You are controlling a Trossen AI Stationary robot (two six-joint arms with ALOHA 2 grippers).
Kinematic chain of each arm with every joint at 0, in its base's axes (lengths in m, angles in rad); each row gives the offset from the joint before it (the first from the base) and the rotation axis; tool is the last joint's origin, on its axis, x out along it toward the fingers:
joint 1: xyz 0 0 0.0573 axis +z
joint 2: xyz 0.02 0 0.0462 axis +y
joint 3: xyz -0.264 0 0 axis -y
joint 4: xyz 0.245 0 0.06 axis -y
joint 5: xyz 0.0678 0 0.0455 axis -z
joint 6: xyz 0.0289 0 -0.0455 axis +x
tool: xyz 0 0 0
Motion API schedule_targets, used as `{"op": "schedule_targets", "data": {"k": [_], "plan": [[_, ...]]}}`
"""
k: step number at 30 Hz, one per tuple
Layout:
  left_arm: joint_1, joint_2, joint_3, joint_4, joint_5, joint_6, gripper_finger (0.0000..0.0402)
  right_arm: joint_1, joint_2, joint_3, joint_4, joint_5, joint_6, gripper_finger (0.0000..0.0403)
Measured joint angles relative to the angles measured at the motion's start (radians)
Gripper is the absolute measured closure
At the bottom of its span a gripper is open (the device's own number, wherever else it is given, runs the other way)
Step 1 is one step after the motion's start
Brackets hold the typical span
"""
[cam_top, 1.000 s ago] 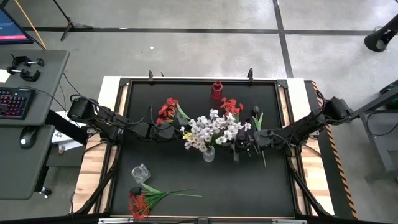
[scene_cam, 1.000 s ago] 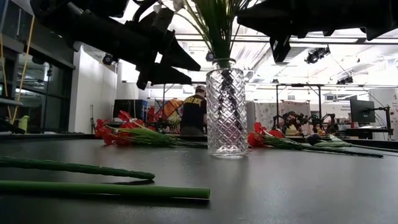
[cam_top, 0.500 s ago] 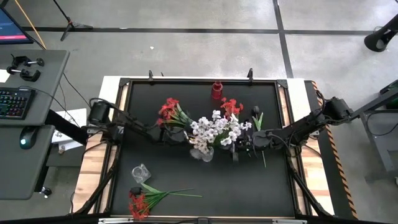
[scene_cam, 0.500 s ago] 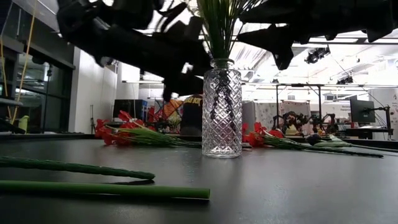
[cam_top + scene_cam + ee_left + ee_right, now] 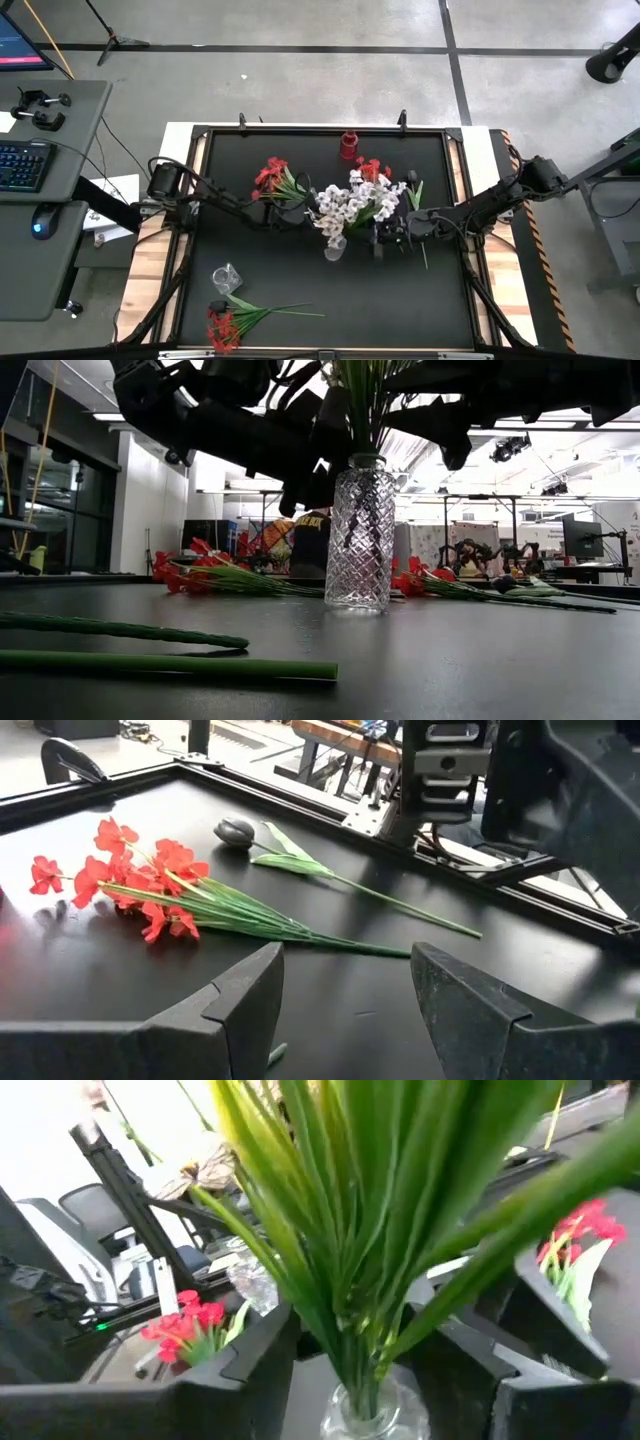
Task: Sort flowers into vase by color
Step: Put the white flowers into the right transparent vase
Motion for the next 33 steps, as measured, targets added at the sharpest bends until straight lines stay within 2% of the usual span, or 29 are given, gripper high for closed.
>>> {"op": "schedule_targets", "data": {"k": [5,11,13,17,33], "plan": [[-0.002,0.0,0.0,-0.005,0.001,0.0,0.0193,0.0,0.002,0.0,0.006,0.008,-0.002,0.0266],[-0.002,0.0,0.0,-0.012,0.0,-0.001,0.0193,0.0,0.058,0.046,0.0,0.007,-0.007,0.0372],[-0.002,0.0,0.0,-0.013,0.0,0.0,0.0193,0.0,0.095,0.094,-0.023,0.007,-0.029,0.0394],[-0.005,-0.001,-0.002,-0.02,0.015,0.005,0.0193,0.001,0.138,0.164,-0.084,0.015,-0.056,0.039],[0.003,-0.001,-0.002,-0.016,-0.001,0.001,0.0193,0.0,0.147,0.16,-0.15,0.025,-0.07,0.0402]]}}
